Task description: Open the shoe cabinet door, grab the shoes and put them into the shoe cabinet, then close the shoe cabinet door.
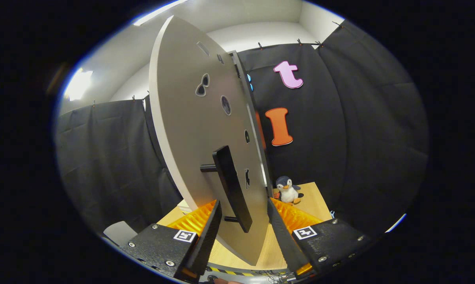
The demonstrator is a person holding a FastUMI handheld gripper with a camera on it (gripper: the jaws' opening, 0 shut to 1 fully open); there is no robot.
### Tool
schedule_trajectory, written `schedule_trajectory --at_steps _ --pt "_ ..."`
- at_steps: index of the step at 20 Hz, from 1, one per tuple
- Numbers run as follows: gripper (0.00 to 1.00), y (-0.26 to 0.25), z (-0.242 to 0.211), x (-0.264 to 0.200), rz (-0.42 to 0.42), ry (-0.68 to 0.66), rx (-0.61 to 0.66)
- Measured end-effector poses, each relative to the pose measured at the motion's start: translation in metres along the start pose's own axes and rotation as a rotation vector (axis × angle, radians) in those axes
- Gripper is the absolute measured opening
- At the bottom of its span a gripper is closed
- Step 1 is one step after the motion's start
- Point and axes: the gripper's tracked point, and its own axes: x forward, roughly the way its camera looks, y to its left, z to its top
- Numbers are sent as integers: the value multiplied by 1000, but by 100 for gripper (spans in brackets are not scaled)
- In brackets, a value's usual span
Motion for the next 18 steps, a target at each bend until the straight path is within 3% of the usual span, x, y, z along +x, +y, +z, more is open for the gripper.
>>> schedule_trajectory --at_steps 18 --pt "75 138 -20 83 -89 73 -76"
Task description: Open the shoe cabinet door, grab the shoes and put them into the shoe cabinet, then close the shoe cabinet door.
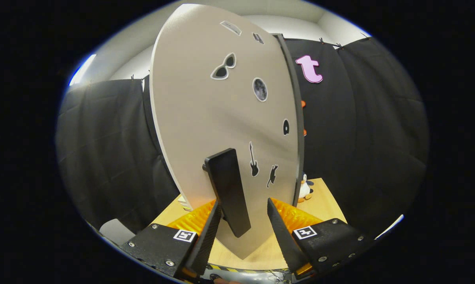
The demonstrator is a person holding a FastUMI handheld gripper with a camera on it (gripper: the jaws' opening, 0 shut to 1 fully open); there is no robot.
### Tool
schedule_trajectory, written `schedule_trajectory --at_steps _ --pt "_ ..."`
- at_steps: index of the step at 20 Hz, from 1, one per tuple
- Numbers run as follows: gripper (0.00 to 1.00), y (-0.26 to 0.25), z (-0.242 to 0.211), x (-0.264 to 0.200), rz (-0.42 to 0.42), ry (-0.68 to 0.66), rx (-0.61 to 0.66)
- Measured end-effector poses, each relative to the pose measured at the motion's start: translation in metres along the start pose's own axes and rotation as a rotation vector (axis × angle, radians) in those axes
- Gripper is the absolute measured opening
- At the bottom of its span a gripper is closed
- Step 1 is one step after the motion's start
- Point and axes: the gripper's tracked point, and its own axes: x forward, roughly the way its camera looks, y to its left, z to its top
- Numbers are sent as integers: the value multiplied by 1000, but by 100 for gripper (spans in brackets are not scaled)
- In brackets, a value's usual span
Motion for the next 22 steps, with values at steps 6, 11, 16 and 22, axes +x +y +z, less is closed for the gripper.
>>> schedule_trajectory --at_steps 6,11,16,22 --pt "75 57 6 54 -13 -16 -9" --pt "76 94 23 98 -13 -36 17" --pt "75 107 36 113 -59 -43 -39" --pt "75 120 44 143 -60 -42 -57"
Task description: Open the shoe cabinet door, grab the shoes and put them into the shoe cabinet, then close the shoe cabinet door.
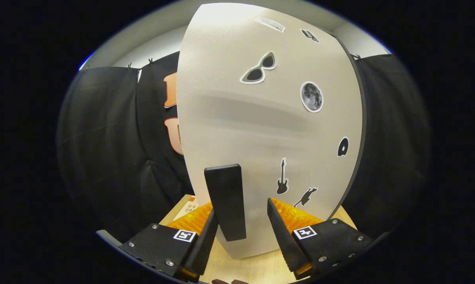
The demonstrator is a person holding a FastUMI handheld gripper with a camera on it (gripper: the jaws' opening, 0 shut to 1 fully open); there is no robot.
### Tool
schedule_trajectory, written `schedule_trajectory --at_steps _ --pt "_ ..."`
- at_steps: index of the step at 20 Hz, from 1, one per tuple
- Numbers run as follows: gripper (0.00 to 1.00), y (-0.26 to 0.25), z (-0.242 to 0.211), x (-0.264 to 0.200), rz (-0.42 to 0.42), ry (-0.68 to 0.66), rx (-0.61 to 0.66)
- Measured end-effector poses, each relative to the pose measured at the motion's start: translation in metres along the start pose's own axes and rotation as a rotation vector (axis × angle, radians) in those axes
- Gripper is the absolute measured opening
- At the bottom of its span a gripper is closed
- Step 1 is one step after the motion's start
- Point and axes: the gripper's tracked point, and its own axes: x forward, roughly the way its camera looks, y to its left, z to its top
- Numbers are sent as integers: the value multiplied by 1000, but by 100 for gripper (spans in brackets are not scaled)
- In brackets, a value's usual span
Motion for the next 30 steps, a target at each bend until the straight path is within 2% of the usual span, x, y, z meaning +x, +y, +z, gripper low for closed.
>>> schedule_trajectory --at_steps 9,15,24,27,30 --pt "75 8 4 28 52 -22 53" --pt "78 8 6 33 48 -30 67" --pt "80 10 1 37 98 -10 126" --pt "79 19 -12 27 135 15 171" --pt "80 22 -18 -3 116 11 148"
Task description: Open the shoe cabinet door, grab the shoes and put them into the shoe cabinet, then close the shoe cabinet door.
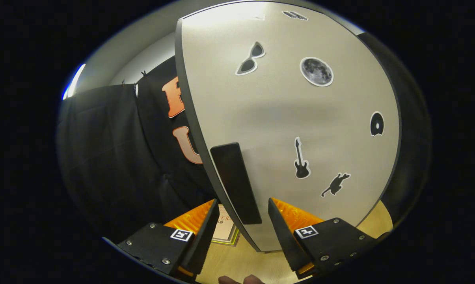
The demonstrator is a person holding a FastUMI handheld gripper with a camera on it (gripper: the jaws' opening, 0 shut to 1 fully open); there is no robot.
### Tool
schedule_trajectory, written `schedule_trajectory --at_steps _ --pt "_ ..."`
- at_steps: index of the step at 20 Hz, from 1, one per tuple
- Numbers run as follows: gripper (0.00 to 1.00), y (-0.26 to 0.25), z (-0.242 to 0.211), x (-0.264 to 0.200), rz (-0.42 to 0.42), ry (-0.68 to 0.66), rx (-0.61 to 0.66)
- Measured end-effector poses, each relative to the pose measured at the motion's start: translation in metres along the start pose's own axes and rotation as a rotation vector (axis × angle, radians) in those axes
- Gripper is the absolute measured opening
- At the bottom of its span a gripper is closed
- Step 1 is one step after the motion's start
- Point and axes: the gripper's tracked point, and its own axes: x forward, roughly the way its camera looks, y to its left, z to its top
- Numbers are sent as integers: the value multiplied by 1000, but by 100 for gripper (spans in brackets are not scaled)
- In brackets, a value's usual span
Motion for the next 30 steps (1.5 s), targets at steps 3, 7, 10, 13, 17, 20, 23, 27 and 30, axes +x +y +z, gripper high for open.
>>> schedule_trajectory --at_steps 3,7,10,13,17,20,23,27,30 --pt "79 -7 -16 -26 -49 17 -24" --pt "79 -19 -32 -77 -112 30 -43" --pt "79 -27 -46 -114 -146 65 -80" --pt "79 -39 -53 -143 -180 63 -118" --pt "79 -50 -57 -180 -159 41 -160" --pt "79 -62 -59 -214 -121 29 -160" --pt "80 -82 -56 -258 -84 5 -129" --pt "80 -106 -56 -304 -56 -25 -126" --pt "80 -113 -59 -325 -18 -40 -141"
